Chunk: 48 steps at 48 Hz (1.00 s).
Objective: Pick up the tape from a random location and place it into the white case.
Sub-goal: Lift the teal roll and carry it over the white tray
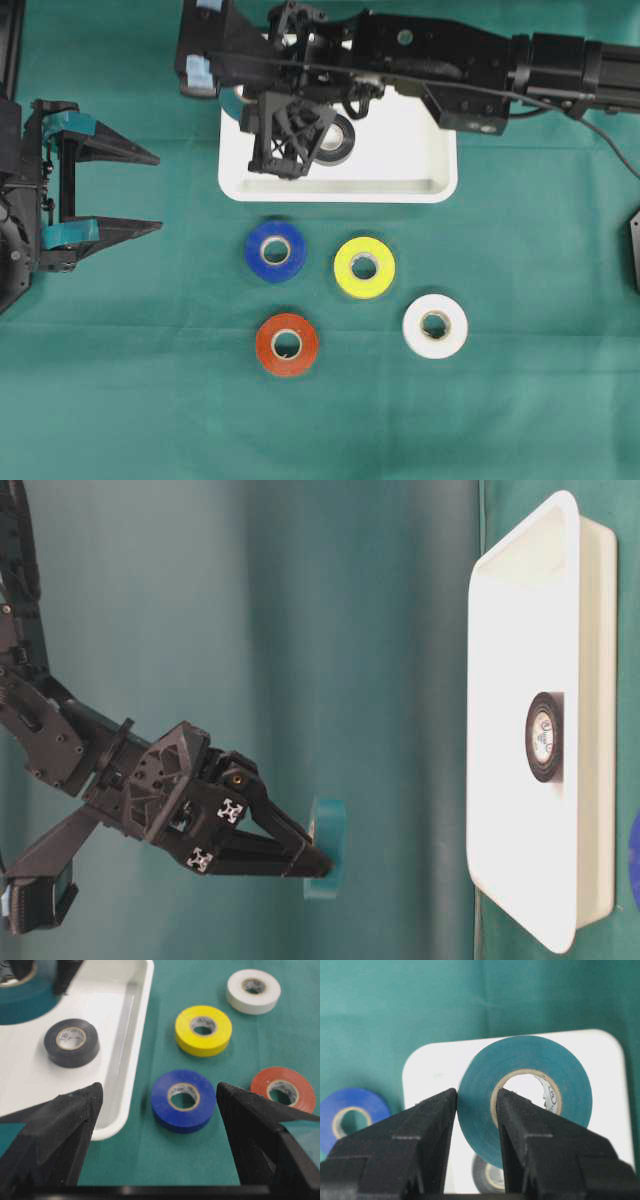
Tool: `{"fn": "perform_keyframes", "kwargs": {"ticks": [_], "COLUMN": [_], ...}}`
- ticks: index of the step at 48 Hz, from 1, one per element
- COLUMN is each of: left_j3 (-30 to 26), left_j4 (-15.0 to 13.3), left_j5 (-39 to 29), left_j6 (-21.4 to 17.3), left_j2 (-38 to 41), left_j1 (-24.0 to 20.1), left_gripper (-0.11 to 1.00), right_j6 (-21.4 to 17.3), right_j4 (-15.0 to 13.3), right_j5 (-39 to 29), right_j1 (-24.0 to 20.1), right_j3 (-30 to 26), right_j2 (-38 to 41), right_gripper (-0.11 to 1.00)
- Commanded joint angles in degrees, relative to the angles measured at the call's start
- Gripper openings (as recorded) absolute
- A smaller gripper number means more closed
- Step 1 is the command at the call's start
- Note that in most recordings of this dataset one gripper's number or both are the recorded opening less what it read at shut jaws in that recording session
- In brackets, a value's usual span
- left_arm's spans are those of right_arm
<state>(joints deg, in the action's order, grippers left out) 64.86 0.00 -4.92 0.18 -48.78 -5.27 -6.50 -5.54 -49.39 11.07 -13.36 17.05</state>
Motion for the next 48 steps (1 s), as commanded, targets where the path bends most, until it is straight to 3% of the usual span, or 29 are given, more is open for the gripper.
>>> {"fn": "perform_keyframes", "kwargs": {"ticks": [1,22,48], "left_j3": [-0.53,-0.62,-0.7], "left_j4": [0.0,0.0,0.0], "left_j5": [0.26,-0.44,-0.44], "left_j6": [-0.09,-0.09,-0.09], "left_j2": [0.09,0.09,0.09], "left_j1": [-0.09,-0.09,-0.09], "left_gripper": [0.89,0.89,0.89], "right_j6": [-0.09,0.18,-0.26], "right_j4": [-0.09,-0.09,-0.09], "right_j5": [0.79,0.79,8.17], "right_j1": [0.88,2.29,5.54], "right_j3": [-0.7,2.9,23.29], "right_j2": [-1.67,-3.69,-16.17], "right_gripper": [0.28,0.28,0.28]}}
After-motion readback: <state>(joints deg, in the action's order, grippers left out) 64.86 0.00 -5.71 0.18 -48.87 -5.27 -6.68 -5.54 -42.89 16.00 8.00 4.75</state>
